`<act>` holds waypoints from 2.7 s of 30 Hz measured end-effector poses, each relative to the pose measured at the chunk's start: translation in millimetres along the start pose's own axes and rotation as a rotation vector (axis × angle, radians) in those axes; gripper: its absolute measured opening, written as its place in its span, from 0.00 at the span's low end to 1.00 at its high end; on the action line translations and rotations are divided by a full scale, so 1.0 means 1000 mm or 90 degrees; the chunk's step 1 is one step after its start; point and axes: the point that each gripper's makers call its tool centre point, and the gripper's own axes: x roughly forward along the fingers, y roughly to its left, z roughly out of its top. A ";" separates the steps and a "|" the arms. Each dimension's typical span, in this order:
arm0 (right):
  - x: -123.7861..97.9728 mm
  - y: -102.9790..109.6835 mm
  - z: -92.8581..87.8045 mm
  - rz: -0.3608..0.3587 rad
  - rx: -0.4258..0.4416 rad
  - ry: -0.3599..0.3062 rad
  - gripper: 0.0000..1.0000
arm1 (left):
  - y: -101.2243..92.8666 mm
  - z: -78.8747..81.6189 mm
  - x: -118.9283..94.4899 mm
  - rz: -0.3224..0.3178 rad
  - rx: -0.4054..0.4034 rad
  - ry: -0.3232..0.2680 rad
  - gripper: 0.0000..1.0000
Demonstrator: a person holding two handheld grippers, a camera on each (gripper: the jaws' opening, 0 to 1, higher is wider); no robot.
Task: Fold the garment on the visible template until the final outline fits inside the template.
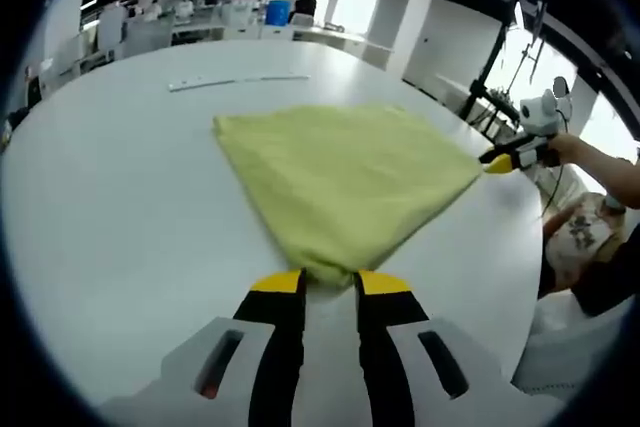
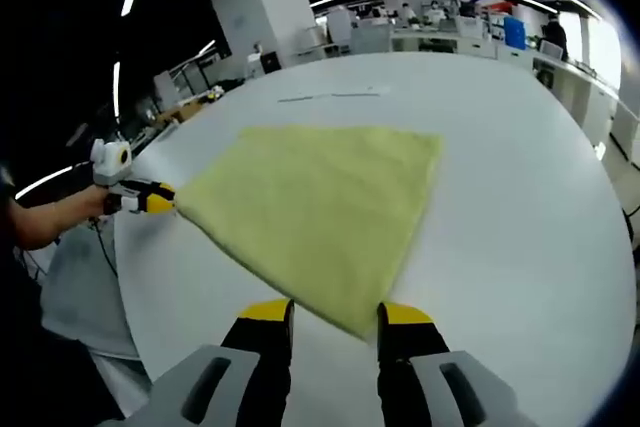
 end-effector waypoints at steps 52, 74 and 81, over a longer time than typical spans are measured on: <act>-0.007 -0.031 -0.006 -0.069 0.035 -0.007 0.00 | 0.000 -0.004 -0.016 -0.017 -0.042 -0.011 0.18; -0.011 -0.026 -0.008 -0.067 0.032 0.001 0.00 | 0.003 -0.004 -0.008 -0.016 -0.080 -0.018 0.00; -0.015 -0.023 -0.015 -0.065 0.021 0.014 0.00 | 0.001 -0.006 -0.011 -0.004 -0.066 -0.013 0.00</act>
